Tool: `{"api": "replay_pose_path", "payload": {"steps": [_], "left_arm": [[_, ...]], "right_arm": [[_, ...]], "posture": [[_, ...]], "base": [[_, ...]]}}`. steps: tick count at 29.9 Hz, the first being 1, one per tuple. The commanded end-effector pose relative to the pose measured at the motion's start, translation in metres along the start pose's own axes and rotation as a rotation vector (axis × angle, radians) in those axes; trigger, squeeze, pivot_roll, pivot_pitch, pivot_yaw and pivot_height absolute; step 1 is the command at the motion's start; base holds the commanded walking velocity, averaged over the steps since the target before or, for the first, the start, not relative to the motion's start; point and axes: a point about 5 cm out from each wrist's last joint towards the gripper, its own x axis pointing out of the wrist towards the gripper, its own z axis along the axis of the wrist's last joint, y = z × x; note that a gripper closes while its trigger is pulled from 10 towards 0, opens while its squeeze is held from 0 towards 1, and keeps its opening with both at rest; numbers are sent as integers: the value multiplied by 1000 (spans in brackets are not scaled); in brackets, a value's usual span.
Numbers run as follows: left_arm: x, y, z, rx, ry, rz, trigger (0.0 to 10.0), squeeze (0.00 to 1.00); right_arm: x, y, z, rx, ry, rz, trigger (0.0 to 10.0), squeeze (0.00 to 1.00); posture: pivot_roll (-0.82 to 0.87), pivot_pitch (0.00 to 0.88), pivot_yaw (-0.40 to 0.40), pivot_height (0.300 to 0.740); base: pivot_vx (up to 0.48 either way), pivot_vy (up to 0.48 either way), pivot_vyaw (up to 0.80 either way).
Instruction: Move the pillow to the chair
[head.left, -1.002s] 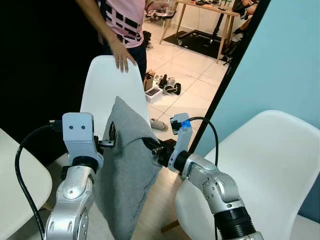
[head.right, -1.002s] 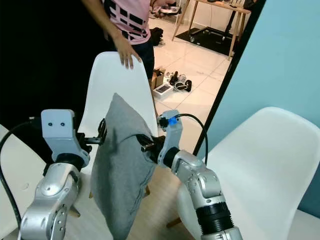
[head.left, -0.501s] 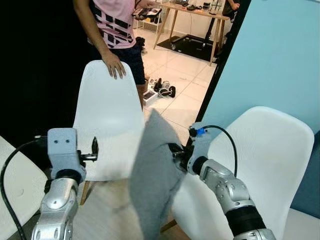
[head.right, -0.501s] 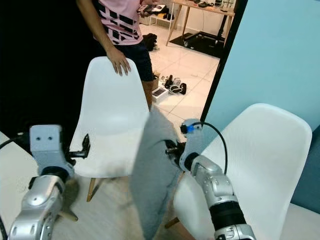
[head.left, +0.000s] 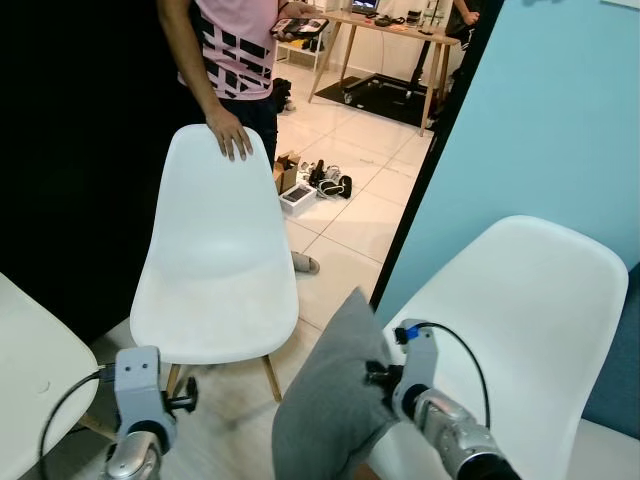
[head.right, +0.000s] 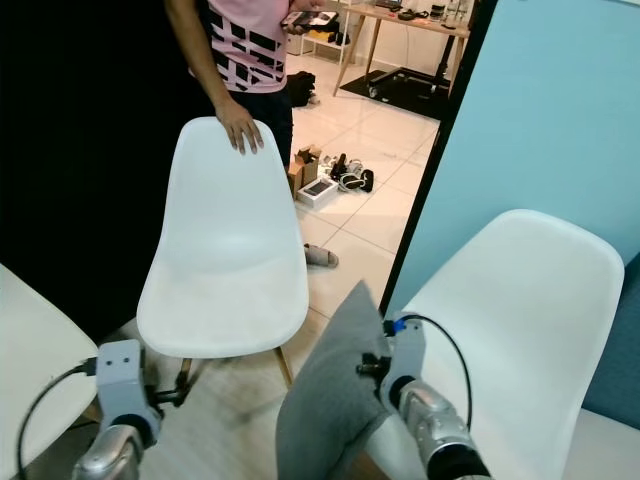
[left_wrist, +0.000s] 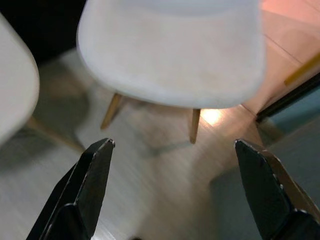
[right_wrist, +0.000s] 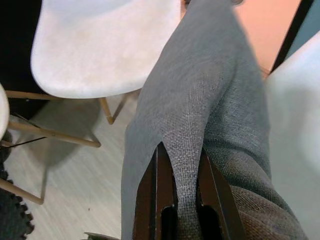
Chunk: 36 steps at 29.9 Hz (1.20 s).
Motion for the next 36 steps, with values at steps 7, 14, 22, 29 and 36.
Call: {"api": "replay_pose_path", "payload": {"steps": [7,14,22,29,36], "left_arm": [[3,15,-24,41,50,8,10000,0],[7,17,-23,38,25,9,10000,0],[9,16,-24,36,14,8,10000,0],[9,15,-25,44,9,7,10000,0],[10,14,-27,53,0,5,10000,0]], "right_arm": [[4,-5,14,-58,-72,-2,10000,0],[3,-10,5,-29,-50,-24,10000,0],[1,-15,-1,-31,-26,-42,10000,0],[-1,-18,-4,-34,-13,-53,10000,0],[-8,-29,-14,-40,21,-82,10000,0]], "posture": [[90,0,-89,720],[92,0,-89,720],[91,0,-94,720],[94,0,-100,720],[95,0,-103,720]], "base": [[0,0,0],[0,0,0],[0,0,0],[0,119,0],[0,480,0]]}}
